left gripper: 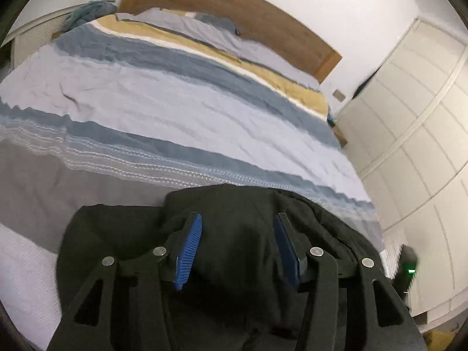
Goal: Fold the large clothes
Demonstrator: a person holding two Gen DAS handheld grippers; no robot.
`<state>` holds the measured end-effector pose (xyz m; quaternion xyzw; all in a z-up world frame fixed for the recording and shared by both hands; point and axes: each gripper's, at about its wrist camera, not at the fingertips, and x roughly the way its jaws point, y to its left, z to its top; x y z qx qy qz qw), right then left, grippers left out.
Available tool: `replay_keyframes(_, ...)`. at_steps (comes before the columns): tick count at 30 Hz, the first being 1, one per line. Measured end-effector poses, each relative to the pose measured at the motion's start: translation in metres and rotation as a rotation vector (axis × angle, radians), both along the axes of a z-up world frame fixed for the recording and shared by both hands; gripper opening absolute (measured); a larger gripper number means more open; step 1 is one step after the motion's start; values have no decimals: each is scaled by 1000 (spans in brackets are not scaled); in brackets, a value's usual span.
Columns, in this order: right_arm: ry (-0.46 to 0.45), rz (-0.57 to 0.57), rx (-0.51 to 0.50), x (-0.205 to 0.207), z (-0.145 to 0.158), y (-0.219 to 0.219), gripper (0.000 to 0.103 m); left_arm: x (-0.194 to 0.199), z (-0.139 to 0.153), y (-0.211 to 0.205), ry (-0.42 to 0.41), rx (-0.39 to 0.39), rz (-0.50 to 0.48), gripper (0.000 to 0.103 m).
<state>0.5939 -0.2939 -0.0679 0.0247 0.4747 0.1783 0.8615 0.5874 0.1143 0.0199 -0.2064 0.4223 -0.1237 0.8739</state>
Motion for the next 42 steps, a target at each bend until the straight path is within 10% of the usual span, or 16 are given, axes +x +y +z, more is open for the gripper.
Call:
replay_keyframes(8,-28,0,-8,-13,30,-17,15,-11,-38,-29,97,62,-79,51)
replay_keyframes(12,-75,-21,27,-16,57,-24,50,-17,-35,-37,99,101,-117,51)
replay_keyframes(19,-131,61,105,6,90,17,50,-6,-19,-35,54,126,-134,60)
replay_keyframes(27,-44,189,74,22,51,87,50,-5,-57,-62,125,158,-218,63)
replay_keyframes(42,176,225,-100,-11,-57,86,50,-45,-124,-94,280,244,-281,62)
